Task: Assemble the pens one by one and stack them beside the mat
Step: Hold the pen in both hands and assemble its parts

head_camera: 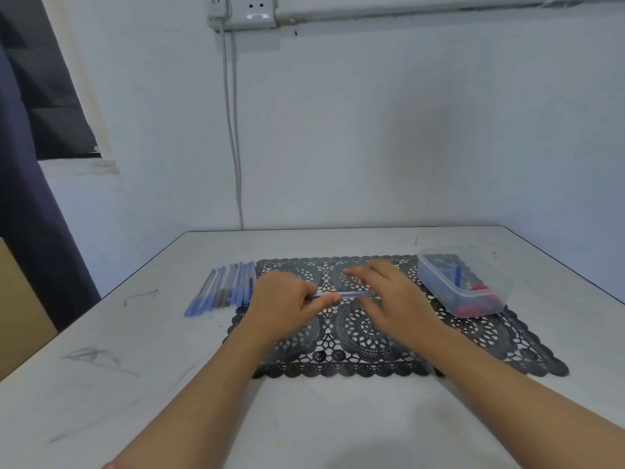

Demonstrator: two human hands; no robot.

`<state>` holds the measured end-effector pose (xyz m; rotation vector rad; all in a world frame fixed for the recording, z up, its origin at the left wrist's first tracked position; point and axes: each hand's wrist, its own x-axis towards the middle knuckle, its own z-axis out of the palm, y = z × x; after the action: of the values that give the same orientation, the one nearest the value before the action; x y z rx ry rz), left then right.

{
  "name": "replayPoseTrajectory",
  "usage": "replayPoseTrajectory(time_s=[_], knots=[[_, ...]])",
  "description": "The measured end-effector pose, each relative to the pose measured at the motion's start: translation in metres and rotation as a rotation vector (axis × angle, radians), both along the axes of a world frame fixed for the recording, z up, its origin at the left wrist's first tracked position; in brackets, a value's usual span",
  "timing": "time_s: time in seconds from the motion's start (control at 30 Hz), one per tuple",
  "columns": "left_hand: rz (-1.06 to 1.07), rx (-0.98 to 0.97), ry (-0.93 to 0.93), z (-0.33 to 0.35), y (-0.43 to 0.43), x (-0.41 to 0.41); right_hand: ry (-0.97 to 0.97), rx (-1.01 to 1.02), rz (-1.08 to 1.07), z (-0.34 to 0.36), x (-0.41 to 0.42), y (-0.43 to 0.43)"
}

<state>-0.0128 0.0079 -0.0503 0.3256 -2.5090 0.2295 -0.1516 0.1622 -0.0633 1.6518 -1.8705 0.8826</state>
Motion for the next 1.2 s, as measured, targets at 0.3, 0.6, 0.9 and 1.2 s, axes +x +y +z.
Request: replayPoseTrajectory(time_s=[0.3, 0.6, 0.9, 1.2], knots=[[0.015, -0.07, 0.038, -0.002, -0.012, -0.001, -0.015, 0.143, -0.009, -0.008, -0.003, -0.005], [0.048, -0.051, 0.004, -0.006, -0.016, -0.003, 0.043, -0.004, -0.001, -0.002, 0.001, -0.001], [0.022, -0.037, 0.026, -0.004, -0.019, -0.002, 0.029, -0.01, -0.002, -0.001, 0.0, -0.001], [0.016, -0.037, 0.044, -0.005, -0.022, 0.0, -0.023, 0.013, 0.002, -0.002, -0.004, -0.004]])
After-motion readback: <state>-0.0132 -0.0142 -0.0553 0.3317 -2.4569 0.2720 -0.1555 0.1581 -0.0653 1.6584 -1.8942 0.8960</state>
